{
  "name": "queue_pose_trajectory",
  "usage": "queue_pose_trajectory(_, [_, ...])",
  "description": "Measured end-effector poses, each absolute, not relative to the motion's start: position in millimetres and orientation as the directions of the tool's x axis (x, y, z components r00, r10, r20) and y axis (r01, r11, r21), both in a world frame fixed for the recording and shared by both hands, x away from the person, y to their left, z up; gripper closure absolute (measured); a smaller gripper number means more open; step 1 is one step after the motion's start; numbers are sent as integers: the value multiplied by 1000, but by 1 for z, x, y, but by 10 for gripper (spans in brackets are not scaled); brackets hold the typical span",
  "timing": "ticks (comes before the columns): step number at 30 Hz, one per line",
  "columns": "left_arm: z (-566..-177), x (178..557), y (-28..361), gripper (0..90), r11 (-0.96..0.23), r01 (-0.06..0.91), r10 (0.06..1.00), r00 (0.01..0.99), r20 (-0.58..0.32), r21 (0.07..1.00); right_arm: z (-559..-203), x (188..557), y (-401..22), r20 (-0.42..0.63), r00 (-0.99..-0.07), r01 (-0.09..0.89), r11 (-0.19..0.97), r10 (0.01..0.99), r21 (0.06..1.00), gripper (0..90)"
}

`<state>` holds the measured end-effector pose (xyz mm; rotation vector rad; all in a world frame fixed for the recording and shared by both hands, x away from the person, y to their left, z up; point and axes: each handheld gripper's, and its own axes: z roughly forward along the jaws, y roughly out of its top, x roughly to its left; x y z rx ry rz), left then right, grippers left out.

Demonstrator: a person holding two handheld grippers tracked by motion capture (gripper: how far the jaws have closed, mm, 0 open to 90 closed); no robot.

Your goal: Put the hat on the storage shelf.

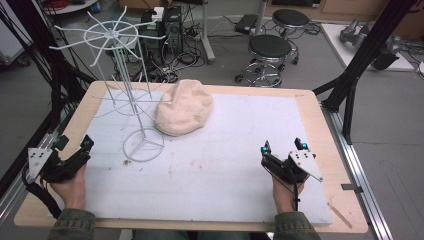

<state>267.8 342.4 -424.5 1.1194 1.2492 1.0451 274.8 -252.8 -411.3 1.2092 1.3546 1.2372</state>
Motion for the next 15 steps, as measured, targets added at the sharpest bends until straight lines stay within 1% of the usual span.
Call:
queue_pose_trajectory(5, [-426,268,344,226,169,15,984,47,-169,986,-411,275,-253,-4,-114,81,13,993,997,43])
queue_pose_trajectory(15, [-427,269,342,227,170,22,984,55,-171,985,-412,276,-256,16,-101,100,-6,995,995,43])
